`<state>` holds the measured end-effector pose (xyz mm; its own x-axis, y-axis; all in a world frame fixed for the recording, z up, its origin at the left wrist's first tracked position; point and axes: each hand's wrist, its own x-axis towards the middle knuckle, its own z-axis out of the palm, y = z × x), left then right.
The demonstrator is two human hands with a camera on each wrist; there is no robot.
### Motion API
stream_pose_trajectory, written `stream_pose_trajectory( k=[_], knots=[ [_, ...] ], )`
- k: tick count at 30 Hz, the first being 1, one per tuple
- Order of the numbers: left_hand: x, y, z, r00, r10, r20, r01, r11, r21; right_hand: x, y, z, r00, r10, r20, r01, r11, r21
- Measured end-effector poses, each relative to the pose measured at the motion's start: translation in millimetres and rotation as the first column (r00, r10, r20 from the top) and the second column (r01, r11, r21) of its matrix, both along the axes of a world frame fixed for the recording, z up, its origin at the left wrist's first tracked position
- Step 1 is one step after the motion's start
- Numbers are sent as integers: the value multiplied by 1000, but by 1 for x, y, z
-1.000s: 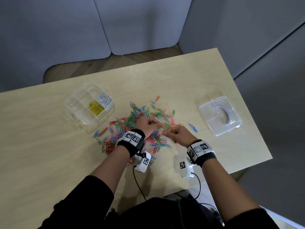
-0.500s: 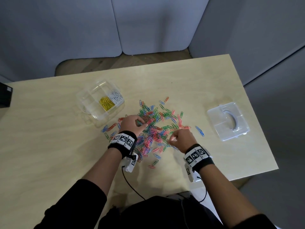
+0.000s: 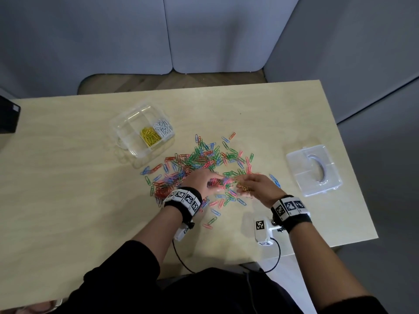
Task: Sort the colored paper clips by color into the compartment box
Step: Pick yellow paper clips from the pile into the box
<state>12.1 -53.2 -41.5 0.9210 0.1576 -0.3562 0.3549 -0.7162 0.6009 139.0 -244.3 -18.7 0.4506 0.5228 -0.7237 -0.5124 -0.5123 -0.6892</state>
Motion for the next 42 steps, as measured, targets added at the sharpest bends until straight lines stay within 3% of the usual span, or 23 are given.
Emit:
stream_pose_trajectory(
  k=[4,7,15,20,24,27,29,31,34,37,40,42],
  knots=[
    [3,2,-1,990,137,11,-137,990,21,-4,10,6,993,-74,-90,82,992,93],
    [1,10,1,982,190,6,-190,979,72,-4,18,1,995,-43,-89,50,995,84],
    [-23,42,8,919,385,82,-392,914,102,-10,49,-10,992,107,72,-110,993,33],
    [-40,47,4,924,383,-17,-383,924,15,-33,76,-9,906,371,206,-370,928,-45],
    [-51,47,6,945,326,-32,-327,937,-119,-24,82,-3,728,637,255,-575,769,-279],
    [-66,53,11,826,560,60,-556,828,-79,-3,88,6,763,605,228,-546,792,-274],
    [-81,61,10,690,719,83,-722,692,11,8,99,12,783,525,334,-458,850,-262],
    [-94,67,7,618,784,60,-785,611,100,11,116,17,759,489,429,-416,872,-257],
    [-107,65,1,652,757,-32,-745,648,157,1,139,11,663,543,515,-444,839,-314],
    [-106,51,-3,758,650,-54,-649,760,37,-20,145,-4,529,686,500,-527,727,-441],
    [-98,38,1,832,553,-34,-553,827,-99,-24,136,-3,537,741,404,-588,672,-451],
    [-97,39,5,759,651,12,-645,755,-122,-14,124,5,604,757,251,-627,645,-437]
  ],
)
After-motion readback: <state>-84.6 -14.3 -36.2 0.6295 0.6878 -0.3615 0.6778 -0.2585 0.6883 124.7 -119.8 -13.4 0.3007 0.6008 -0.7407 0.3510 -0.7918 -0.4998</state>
